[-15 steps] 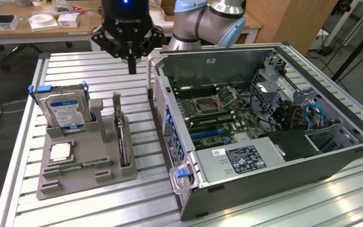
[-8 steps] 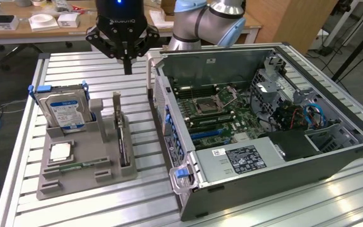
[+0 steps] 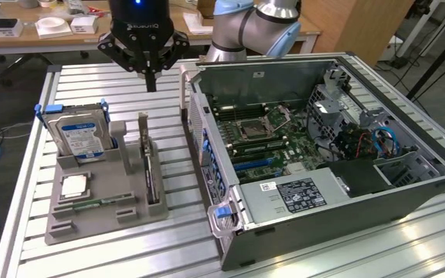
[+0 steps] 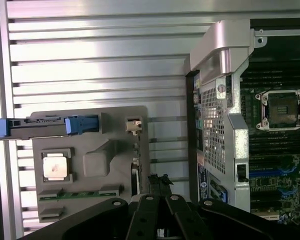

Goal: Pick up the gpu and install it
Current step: 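Reach for the gpu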

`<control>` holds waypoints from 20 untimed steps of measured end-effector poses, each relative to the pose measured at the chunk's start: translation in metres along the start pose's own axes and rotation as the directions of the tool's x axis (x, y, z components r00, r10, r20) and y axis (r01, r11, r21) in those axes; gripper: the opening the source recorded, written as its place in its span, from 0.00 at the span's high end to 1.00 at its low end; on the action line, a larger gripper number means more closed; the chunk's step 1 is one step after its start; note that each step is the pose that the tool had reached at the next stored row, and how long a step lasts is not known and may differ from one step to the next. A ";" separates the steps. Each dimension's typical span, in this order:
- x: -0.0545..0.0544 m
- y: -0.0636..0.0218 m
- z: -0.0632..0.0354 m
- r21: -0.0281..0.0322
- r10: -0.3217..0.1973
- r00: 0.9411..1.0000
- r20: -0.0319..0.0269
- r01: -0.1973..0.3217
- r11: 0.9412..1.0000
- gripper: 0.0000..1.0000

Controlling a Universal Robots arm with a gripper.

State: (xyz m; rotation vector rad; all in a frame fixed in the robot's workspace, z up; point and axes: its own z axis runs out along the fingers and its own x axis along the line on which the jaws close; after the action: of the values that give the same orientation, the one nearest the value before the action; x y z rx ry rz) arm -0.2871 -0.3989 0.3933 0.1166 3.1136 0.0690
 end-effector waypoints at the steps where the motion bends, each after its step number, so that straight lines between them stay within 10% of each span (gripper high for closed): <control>1: 0.001 -0.0001 0.0000 0.000 0.000 1.000 0.000 0.000 1.000 0.89; 20: 0.022 -0.0016 -0.0006 0.000 0.000 1.000 0.000 0.000 1.000 0.89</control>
State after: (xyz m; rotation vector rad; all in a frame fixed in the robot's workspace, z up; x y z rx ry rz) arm -0.3093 -0.3988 0.3933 0.1166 3.1137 0.0690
